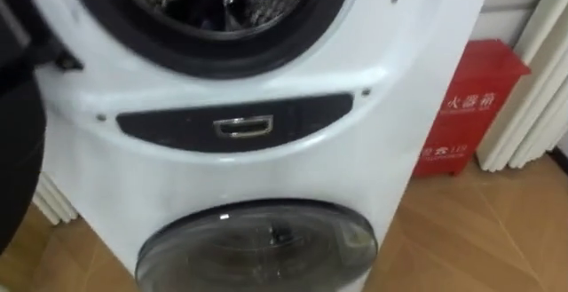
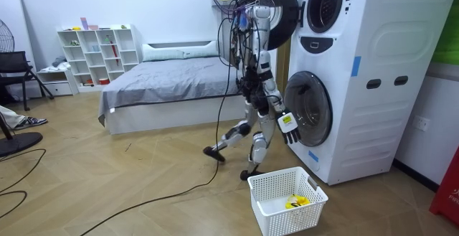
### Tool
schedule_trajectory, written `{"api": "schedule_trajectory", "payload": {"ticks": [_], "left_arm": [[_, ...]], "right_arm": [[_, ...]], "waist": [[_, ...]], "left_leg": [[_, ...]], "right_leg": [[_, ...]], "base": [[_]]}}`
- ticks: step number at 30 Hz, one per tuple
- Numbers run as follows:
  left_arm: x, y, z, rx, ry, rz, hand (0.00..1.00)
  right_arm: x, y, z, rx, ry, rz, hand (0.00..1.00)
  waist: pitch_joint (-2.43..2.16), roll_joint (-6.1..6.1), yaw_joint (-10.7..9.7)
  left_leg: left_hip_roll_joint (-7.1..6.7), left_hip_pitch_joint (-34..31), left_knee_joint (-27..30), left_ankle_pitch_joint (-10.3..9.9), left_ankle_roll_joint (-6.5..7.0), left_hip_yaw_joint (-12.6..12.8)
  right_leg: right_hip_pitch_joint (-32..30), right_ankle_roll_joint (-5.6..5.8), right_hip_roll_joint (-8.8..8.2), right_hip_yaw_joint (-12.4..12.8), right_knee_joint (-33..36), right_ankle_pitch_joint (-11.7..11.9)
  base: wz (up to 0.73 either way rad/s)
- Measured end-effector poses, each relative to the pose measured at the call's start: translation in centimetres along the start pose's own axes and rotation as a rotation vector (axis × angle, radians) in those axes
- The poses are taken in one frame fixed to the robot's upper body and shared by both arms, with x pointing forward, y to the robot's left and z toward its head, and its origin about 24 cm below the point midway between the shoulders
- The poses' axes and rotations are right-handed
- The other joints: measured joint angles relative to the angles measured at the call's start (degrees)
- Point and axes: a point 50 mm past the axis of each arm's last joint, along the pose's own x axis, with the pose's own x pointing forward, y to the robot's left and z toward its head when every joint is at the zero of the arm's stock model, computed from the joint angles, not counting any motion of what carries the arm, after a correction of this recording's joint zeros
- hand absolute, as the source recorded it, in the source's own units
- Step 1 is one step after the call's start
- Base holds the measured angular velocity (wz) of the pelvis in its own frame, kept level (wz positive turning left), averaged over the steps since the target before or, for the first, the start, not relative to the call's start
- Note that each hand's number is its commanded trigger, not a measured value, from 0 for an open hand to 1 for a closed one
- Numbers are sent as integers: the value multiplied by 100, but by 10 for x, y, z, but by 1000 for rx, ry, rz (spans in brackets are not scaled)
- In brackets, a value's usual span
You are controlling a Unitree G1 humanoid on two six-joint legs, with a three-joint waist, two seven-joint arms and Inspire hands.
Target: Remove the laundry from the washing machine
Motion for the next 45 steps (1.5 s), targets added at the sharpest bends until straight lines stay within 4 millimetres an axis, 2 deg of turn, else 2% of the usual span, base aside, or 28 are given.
{"api": "schedule_trajectory", "payload": {"ticks": [1,2,3,4,5,6,7,8,9,10,11,12,14,15,16,17,18,19,20,27,30,31,32,36,39,42,43,45], "left_arm": [[-1,-4,-2,13,4,-15,0],[-1,-5,-5,22,11,-23,0],[-2,-7,-7,32,20,-30,0],[-4,-8,-14,38,39,-35,0],[-9,-9,-28,46,73,-42,0],[-11,-11,-34,48,88,-47,0],[-16,-13,-47,49,128,-56,0],[-19,-14,-53,51,148,-59,0],[-20,-14,-54,50,151,-59,0],[-20,-13,-55,40,155,-55,0],[-20,-12,-56,30,157,-51,0],[-20,-11,-56,25,154,-47,0],[-21,-11,-58,15,160,-43,0],[-22,-10,-60,6,165,-39,0],[-23,-9,-64,-19,180,-29,0],[-25,-9,-66,-40,189,-24,0],[-25,-10,-66,-46,189,-24,0],[-25,-11,-66,-60,190,-22,0],[-26,-12,-68,-87,195,-19,0],[-31,-11,-78,-193,218,13,0],[-36,-11,-87,-260,248,31,0],[-37,-11,-89,-280,255,36,0],[-37,-10,-90,-295,258,43,0],[-38,-4,-93,-390,263,96,0],[-37,8,-95,-429,268,143,0],[-37,22,-99,-459,274,196,0],[-36,28,-97,-492,270,220,0],[-31,43,-90,-531,241,263,0]], "right_arm": [[0,1,1,7,-7,0,0],[0,2,0,8,-3,2,0],[-1,3,-6,8,22,5,0],[-2,4,-9,11,37,10,0],[-4,6,-14,20,49,14,0],[-4,6,-15,24,49,14,0],[-6,5,-20,46,60,11,0],[-7,4,-24,79,71,5,0],[-8,3,-26,91,74,1,0],[-8,1,-27,107,79,-4,0],[-9,1,-28,118,82,-4,0],[-9,0,-31,126,89,-4,0],[-13,2,-40,124,111,13,0],[-13,4,-42,121,118,21,0],[-14,7,-45,112,132,37,0],[-15,10,-47,106,138,52,0],[-15,10,-46,105,136,57,0],[-14,12,-44,99,130,71,0],[-14,13,-46,103,133,80,0],[-15,17,-45,67,112,91,0],[-15,19,-45,51,112,100,0],[-15,19,-44,51,108,99,0],[-15,19,-44,50,105,98,0],[-14,12,-41,83,77,63,0],[-16,6,-45,93,78,51,0],[-17,0,-47,68,83,37,0],[-18,-3,-49,69,87,32,0],[-19,-8,-50,64,82,25,0]], "waist": [[1,0,16],[0,-2,8],[-10,-41,-18],[-50,-141,0],[-74,-244,9],[-83,-299,6],[-47,-290,-13],[-41,-301,-79],[-28,-339,-111],[-41,-338,-116],[-48,-336,-115],[-53,-362,-110],[-75,-430,-49],[-80,-458,18],[-87,-541,114],[-117,-583,166],[-120,-589,192],[-120,-588,244],[-136,-571,282],[-131,-569,386],[-116,-572,479],[-102,-568,484],[-96,-562,485],[-40,-484,467],[-26,-450,457],[-37,-417,457],[-27,-389,450],[-41,-343,455]], "left_leg": [[-15,74,-467,-131,43,111],[-40,82,-638,-179,104,128],[-148,43,-814,-229,232,218],[-319,-116,-836,-184,565,441],[-552,-311,-760,-65,771,611],[-637,-370,-703,-30,835,699],[-682,-488,-530,31,904,1042],[-694,-568,-494,144,931,1237],[-723,-608,-522,230,958,1237],[-729,-633,-654,411,963,1321],[-730,-630,-741,506,964,1386],[-720,-629,-897,664,979,1542],[-744,-640,-1063,872,940,1765],[-757,-643,-1061,883,927,1820],[-799,-651,-1044,931,845,1884],[-819,-680,-1017,950,817,1952],[-818,-724,-995,956,808,1995],[-831,-792,-982,979,791,2032],[-803,-793,-1000,1047,764,2063],[-618,-751,-1119,1106,623,2062],[-583,-788,-1069,1073,566,1695],[-584,-809,-1054,1068,558,1505],[-584,-814,-1052,1066,555,1457],[-582,-798,-1067,1066,554,1421],[-595,-720,-1152,1066,553,1353],[-619,-657,-1191,1066,553,1345],[-633,-624,-1191,1066,553,1344],[-644,-619,-1192,1065,554,1334]], "right_leg": [[-89,57,-58,-9,-85,244],[-92,96,-89,-8,-186,398],[-88,204,-173,21,-427,714],[-58,340,-268,219,-805,1130],[69,550,-368,511,-1324,1645],[146,684,-442,612,-1504,1844],[242,798,-606,608,-1290,1683],[282,869,-780,570,-648,1146],[306,935,-852,547,-306,894],[447,985,-956,548,285,455],[556,1012,-996,611,493,269],[848,1062,-1115,678,769,-46],[1659,1171,-1322,736,662,-439],[1847,1233,-1319,743,465,-504],[2077,1308,-1315,741,-33,-594],[2192,1320,-1276,707,-513,-621],[2228,1320,-1254,721,-721,-619],[2237,1216,-1195,748,-994,-577],[2237,1175,-1128,774,-1154,-489],[2236,1025,-867,935,-1433,-336],[2265,960,-793,919,-1526,-301],[2270,953,-776,917,-1532,-297],[2269,953,-769,918,-1534,-297],[2310,953,-768,839,-1570,-297],[2407,953,-771,771,-1641,-297],[2451,955,-777,826,-1671,-300],[2519,969,-787,811,-1723,-291],[2537,974,-800,787,-1725,-289]], "base": [[8],[26],[27],[23],[7],[14],[37],[48],[55],[41],[47],[40],[15],[-34],[-53],[-54],[-54],[-48],[-42],[-21],[-12],[0],[0],[3],[9],[-2],[4],[8]]}}
